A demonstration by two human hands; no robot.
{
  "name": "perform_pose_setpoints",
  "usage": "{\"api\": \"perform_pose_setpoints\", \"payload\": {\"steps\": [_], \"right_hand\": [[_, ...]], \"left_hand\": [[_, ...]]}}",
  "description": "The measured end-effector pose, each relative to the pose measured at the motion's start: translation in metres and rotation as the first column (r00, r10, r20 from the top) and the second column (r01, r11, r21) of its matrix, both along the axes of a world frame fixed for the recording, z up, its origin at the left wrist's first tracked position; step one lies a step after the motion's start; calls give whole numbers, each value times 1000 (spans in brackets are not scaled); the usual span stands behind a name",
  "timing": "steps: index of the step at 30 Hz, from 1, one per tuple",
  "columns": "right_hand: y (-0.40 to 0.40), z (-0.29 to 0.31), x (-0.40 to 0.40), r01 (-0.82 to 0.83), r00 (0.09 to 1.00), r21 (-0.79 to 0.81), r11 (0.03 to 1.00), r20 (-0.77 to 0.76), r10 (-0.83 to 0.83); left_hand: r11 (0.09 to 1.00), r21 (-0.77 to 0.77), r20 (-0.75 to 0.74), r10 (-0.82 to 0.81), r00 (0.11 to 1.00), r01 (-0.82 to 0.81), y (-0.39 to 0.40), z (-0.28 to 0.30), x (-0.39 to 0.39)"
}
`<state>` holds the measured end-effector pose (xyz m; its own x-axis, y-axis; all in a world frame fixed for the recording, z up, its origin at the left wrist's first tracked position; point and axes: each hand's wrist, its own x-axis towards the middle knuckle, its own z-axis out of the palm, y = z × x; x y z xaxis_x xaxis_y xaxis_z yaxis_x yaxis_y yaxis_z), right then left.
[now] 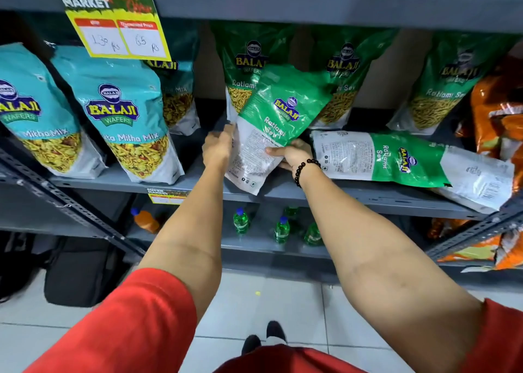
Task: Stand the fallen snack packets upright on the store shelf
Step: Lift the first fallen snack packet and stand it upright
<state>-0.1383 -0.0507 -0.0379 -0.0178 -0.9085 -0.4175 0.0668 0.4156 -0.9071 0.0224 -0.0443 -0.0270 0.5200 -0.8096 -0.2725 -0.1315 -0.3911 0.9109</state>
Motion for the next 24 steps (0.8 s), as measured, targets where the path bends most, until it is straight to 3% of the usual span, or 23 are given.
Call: {"api": "perform_pose_setpoints", "payload": {"steps": [3, 6, 11, 14, 17, 20, 24], "right_hand": [[-12, 0, 2, 3, 994, -90, 996, -107, -12], [-24, 8, 11, 10, 997, -235, 972, -77, -29], [-26, 19, 23, 22, 994, -260, 965, -102, -50], [-26, 13, 23, -8, 974, -248, 969, -223, -49], [-29, 3, 22, 50, 934, -83, 995, -348, -76], [-26, 4, 25, 64, 954, 18, 998, -296, -56], [-17, 21, 31, -29, 977, -16, 999, -214, 25]], "left_hand": [[996, -44, -133, 75, 988, -81, -2, 0, 1], [989, -94, -273, 83, 959, -113, -3, 3, 4], [965, -121, -418, 164, 893, -234, -7, -2, 21], [974, -162, -434, 75, 898, -159, -5, 17, 20], [982, -179, -411, -23, 912, -56, -8, 29, 15], [990, -127, -381, 6, 924, -59, -11, 24, 21], [988, -62, -284, 118, 951, -141, -7, 15, 32]]}}
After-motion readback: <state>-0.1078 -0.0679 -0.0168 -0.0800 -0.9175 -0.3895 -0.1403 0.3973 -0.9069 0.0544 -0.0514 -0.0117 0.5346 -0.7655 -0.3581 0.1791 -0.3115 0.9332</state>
